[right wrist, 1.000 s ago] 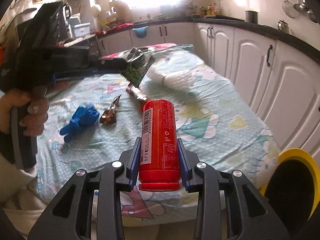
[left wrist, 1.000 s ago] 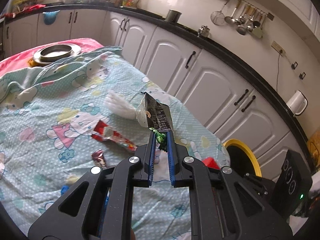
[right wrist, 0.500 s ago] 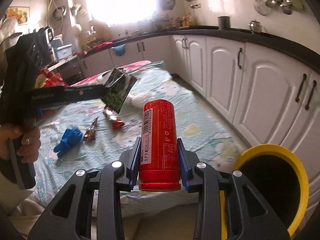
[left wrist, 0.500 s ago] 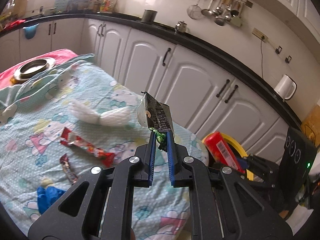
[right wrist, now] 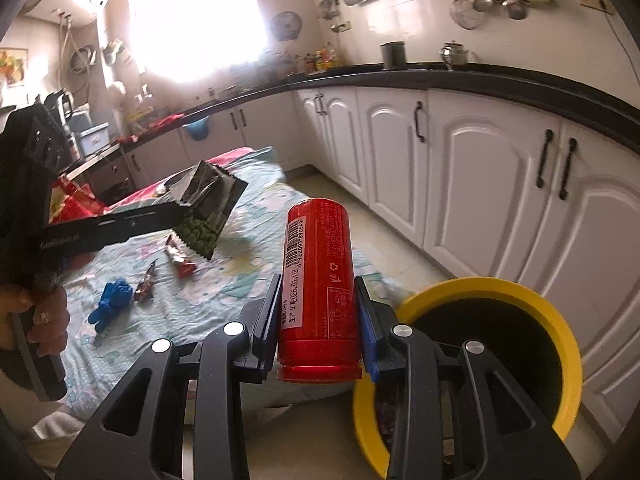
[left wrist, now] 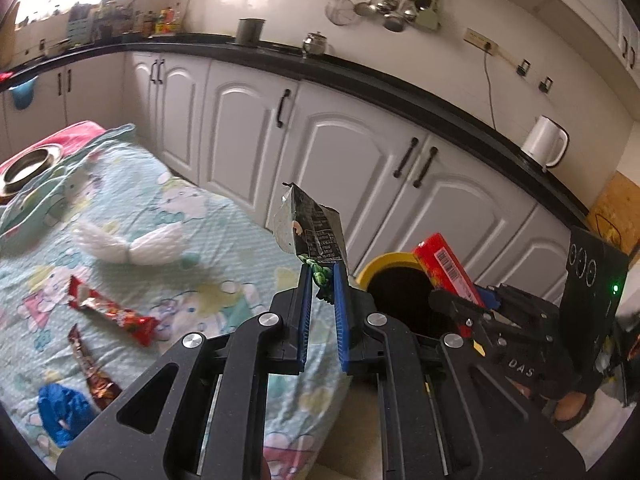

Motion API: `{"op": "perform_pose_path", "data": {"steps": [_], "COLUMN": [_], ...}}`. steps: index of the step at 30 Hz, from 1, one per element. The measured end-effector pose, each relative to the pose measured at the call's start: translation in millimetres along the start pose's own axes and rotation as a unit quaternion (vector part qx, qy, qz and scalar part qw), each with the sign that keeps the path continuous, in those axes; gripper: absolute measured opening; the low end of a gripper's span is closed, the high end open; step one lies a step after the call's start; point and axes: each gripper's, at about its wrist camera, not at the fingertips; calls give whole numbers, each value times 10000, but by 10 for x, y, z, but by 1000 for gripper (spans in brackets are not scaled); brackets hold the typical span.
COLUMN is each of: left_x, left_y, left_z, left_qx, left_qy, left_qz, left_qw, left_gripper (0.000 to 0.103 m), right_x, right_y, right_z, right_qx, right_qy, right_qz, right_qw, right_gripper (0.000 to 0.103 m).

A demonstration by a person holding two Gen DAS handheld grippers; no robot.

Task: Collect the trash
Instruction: 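Lift and carry the packet and red can over the trash bin, then open both tools to drop the packet and red can into the bin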

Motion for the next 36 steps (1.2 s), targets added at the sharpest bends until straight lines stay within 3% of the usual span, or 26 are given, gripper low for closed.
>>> {"op": "perform_pose_path", "data": {"steps": [21, 36], "left_x": [-61, 61], "left_y": [-512, -937], "left_z": [-780, -1216], "left_qx": [578, 847], "left_qy": [-749, -1044], "left_qz": [331, 662], "left_qw": [9950, 9887], "left_gripper": [6, 6], "right_x": [105, 392], "right_y": [373, 439], "right_z": [-775, -1144], "right_qx": [760, 1106], "right_qy": [-839, -1311], "right_qz": [-221, -61], "right_qw": [9933, 9852], "right_gripper": [32, 32]}}
Point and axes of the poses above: each gripper's, at about its wrist camera, not at the fingertips, and y roughly against the way its jaws point, z to its left, x to its underside, and after that the axes turned 8 degrees about -y, right-handed
